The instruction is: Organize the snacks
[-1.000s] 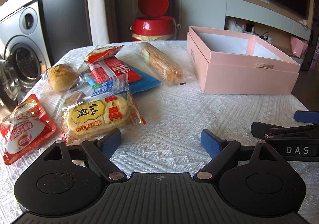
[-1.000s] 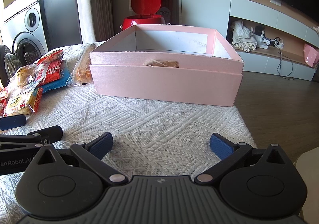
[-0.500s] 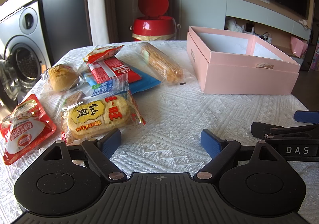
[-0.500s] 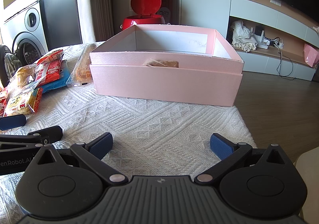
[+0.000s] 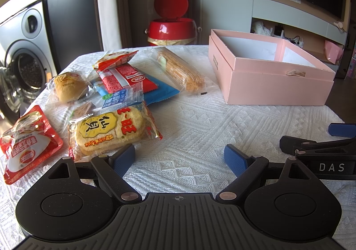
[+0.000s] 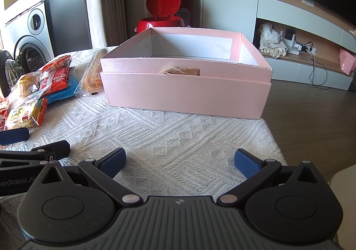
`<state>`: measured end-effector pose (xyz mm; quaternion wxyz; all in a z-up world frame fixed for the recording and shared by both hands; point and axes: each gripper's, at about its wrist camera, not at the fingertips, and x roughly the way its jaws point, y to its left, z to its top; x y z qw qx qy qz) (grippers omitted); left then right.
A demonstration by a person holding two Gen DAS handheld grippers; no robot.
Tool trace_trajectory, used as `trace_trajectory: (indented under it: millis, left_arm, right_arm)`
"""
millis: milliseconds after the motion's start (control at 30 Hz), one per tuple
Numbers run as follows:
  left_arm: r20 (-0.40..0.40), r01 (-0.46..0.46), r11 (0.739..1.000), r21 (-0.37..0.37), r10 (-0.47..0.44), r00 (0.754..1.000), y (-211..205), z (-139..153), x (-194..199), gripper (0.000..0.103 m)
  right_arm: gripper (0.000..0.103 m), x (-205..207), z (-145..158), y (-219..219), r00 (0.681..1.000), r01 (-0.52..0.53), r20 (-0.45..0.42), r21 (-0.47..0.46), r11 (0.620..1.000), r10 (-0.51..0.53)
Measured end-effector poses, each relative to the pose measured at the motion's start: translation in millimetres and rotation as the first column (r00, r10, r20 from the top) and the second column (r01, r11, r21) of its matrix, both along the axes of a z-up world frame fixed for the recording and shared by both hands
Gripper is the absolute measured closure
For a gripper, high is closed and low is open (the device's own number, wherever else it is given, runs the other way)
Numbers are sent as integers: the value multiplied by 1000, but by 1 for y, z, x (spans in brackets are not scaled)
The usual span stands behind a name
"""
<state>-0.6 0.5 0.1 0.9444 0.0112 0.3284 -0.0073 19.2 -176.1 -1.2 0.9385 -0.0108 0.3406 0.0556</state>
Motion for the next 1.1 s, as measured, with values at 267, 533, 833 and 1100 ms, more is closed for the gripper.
trace_trajectory:
  millis: [267, 533, 833, 1100]
  left_arm:
    - [0, 0, 1000, -1, 0, 1000, 0, 0, 0, 11]
    - [0, 0, 1000, -1, 0, 1000, 0, 0, 0, 11]
    - [0, 0, 1000, -1, 0, 1000, 0, 0, 0, 11]
    - [1, 3, 1000, -6, -3, 1000, 1, 0, -1, 12]
  right_arm:
    - [0, 0, 0, 0, 1000, 0, 0, 0, 1000, 0]
    - [0, 0, 0, 0, 1000, 0, 0, 0, 1000, 0]
    - [0, 0, 0, 0, 1000, 0, 0, 0, 1000, 0]
    - [0, 1, -1, 2, 1000, -2, 0, -2, 1000, 2]
